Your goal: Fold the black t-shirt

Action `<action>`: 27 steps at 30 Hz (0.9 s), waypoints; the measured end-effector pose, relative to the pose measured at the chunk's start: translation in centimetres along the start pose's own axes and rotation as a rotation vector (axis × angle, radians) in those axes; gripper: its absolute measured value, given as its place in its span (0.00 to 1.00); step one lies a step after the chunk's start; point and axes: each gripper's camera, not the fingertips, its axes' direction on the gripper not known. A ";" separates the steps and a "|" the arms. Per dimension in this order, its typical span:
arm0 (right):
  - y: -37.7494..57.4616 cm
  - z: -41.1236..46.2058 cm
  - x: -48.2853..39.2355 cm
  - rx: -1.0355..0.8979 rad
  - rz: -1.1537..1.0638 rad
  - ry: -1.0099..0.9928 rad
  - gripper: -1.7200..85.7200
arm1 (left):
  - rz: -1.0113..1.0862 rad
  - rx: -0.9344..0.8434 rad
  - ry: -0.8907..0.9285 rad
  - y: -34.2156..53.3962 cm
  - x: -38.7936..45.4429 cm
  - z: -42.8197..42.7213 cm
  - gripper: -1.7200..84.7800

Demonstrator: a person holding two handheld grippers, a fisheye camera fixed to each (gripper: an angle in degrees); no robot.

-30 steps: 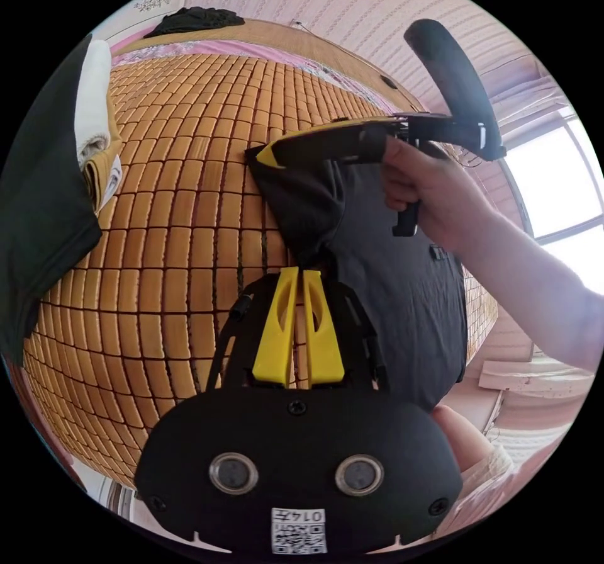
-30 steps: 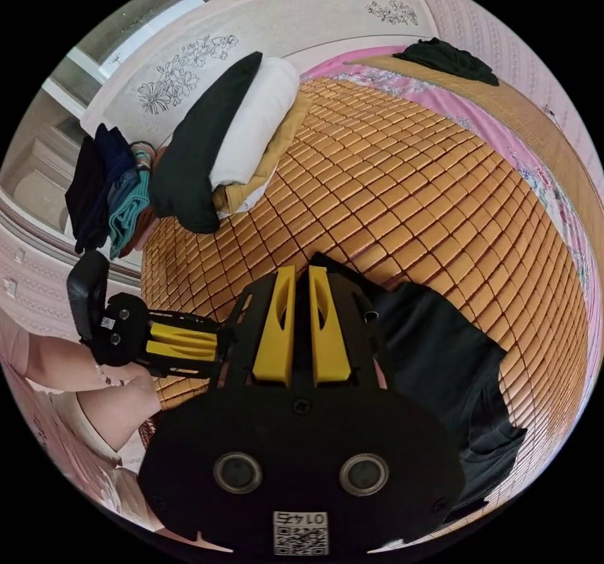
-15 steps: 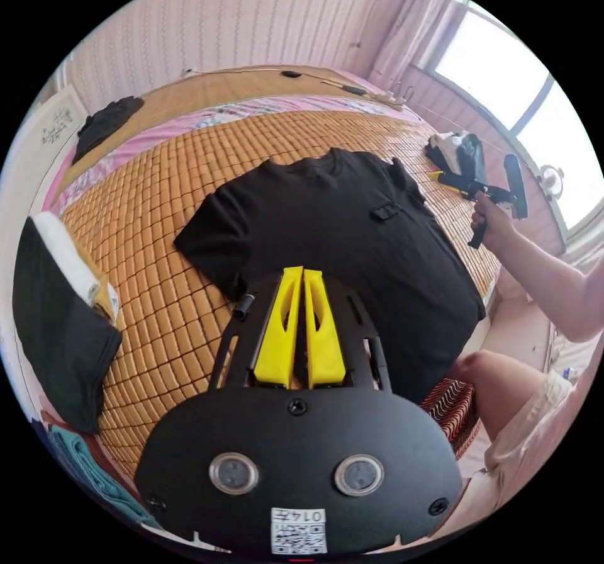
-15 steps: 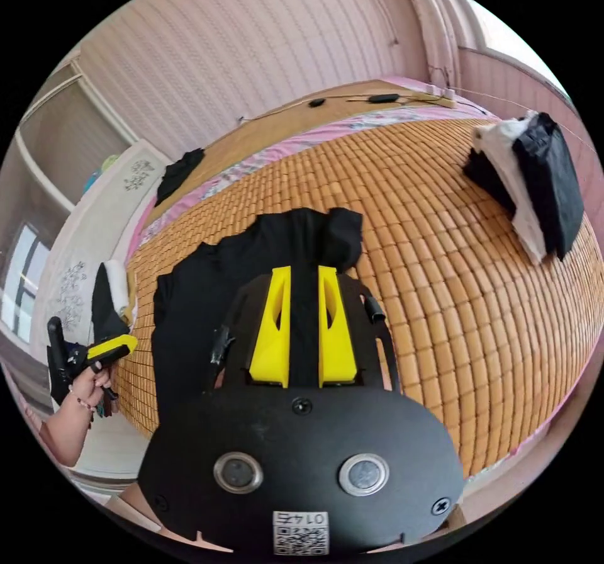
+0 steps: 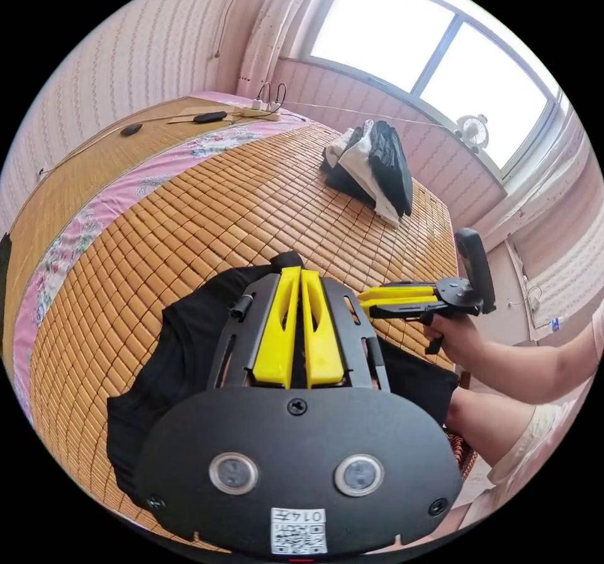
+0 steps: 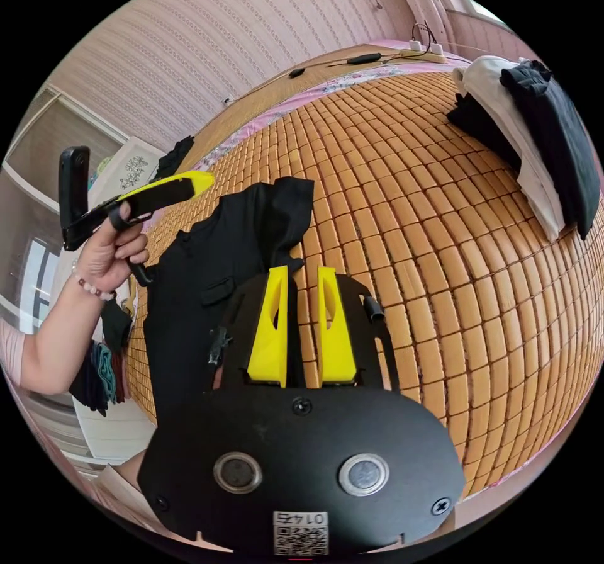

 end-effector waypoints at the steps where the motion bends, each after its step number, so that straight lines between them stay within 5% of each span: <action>1: -0.4 -0.2 0.3 0.010 0.018 -0.039 0.11 | 0.018 -0.026 -0.010 -1.8 0.3 1.6 0.01; 5: -1.3 0.5 1.1 -0.019 0.076 -0.028 0.11 | 0.070 -0.096 -0.050 -5.8 1.6 5.7 0.04; 10: -1.5 0.8 1.6 -0.051 0.099 -0.072 0.05 | 0.148 -0.389 -0.189 -7.2 2.7 12.0 0.10; 15: 0.3 -1.5 2.0 0.040 0.126 -0.119 0.03 | 0.160 -0.311 -0.202 -7.4 2.0 11.1 0.02; 19: 2.6 -3.6 0.1 0.164 0.135 -0.080 0.02 | -0.002 -0.061 0.108 -7.0 -0.9 9.5 0.01; 27: 2.8 0.8 -3.5 0.088 0.197 0.084 0.03 | -0.066 -0.123 0.079 -6.5 -2.6 10.8 0.08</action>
